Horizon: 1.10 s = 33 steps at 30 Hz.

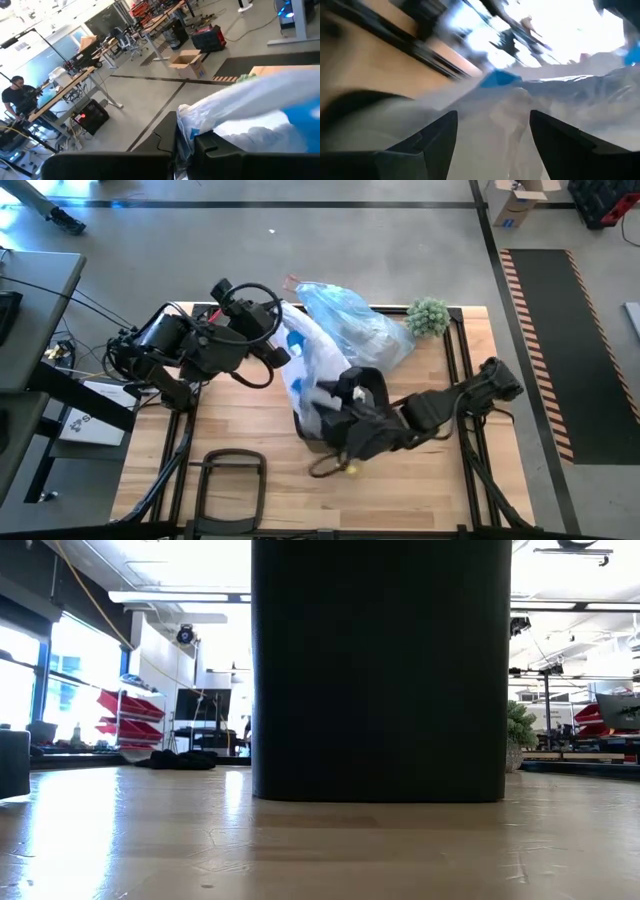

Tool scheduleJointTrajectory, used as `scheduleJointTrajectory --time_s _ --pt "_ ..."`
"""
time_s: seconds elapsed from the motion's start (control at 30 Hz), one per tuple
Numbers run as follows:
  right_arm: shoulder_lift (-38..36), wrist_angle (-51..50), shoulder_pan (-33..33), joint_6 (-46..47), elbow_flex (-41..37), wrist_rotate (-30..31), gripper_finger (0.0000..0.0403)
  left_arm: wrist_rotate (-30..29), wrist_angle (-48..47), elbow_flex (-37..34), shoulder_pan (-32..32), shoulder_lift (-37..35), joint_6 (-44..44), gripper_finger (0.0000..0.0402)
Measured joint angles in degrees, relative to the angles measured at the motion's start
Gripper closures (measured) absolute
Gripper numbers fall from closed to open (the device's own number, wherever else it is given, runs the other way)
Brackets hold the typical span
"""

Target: Place trash/remove bag and relplace

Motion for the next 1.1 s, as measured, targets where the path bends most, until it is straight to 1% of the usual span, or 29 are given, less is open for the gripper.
scheduleJointTrajectory --time_s 0.07,0.1,0.13,0.2,0.3,0.4,0.43,0.6,0.7,0.83,0.93,1.0,1.03,1.1 --pt "0.93 -2.01 -0.64 0.72 -0.04 12.09 0.0169 0.01 -0.02 0.0 -0.01 0.07 0.01 0.0401" --pt "0.94 -3.22 -1.06 0.93 -0.09 16.27 0.0173 0.12 -0.01 0.0 -0.08 0.07 -0.01 0.0402" --pt "0.61 -4.09 -1.6 1.02 -0.09 19.34 0.018 0.49 -0.04 0.0 -0.36 0.04 -0.14 0.0402" --pt "-0.85 -5.37 -2.48 1.48 -0.06 20.7 0.0203 1.25 -0.07 0.0 -1.03 0.0 -0.72 0.0402" --pt "-4.2 -6.81 -3.55 3.74 -0.04 17.37 0.0269 1.38 -0.19 0.0 -2.21 0.0 -0.89 0.0402" --pt "-9.43 -10.22 -4.25 8.66 -0.04 12.5 0.0364 1.38 -0.22 0.0 -3.84 -0.01 -0.92 0.0401" --pt "-11.58 -11.67 -4.63 10.49 -0.04 10.99 0.0382 1.38 -0.28 0.0 -4.47 -0.02 -0.92 0.0401" --pt "-22.1 -16.6 -6.3 20.57 0.02 4.86 0.0399 1.51 -0.14 0.0 -7.76 -0.14 -1.06 0.0401" --pt "-28.55 -18.22 -7.52 26.19 0.02 -0.13 0.0401 2.08 -0.03 0.0 -9.96 -0.43 -2.24 0.0401" --pt "-35.59 -22.41 -10.74 34.17 0.11 -7.86 0.0402 6.78 1.54 0.0 -13.01 -1.48 -4.63 0.0401" --pt "-38.36 -27.69 -12.69 39.34 0.11 -11.63 0.0403 12.5 5.46 0.0 -14.89 -2.93 -5.85 0.0401" --pt "-38.91 -30.98 -13.02 40.33 0.11 -13.84 0.0403 14.95 8.56 0.0 -15.8 -3.86 -5.88 0.0401" --pt "-38.85 -31.32 -12.92 39.98 0.11 -16.16 0.0403 15.28 9.73 0.0 -16.1 -4.22 -5.88 0.0401" --pt "-38.15 -29.72 -11.82 38.41 0.11 -23.16 0.0403 15.08 10.94 0.0 -16.39 -4.84 -5.76 0.0401"
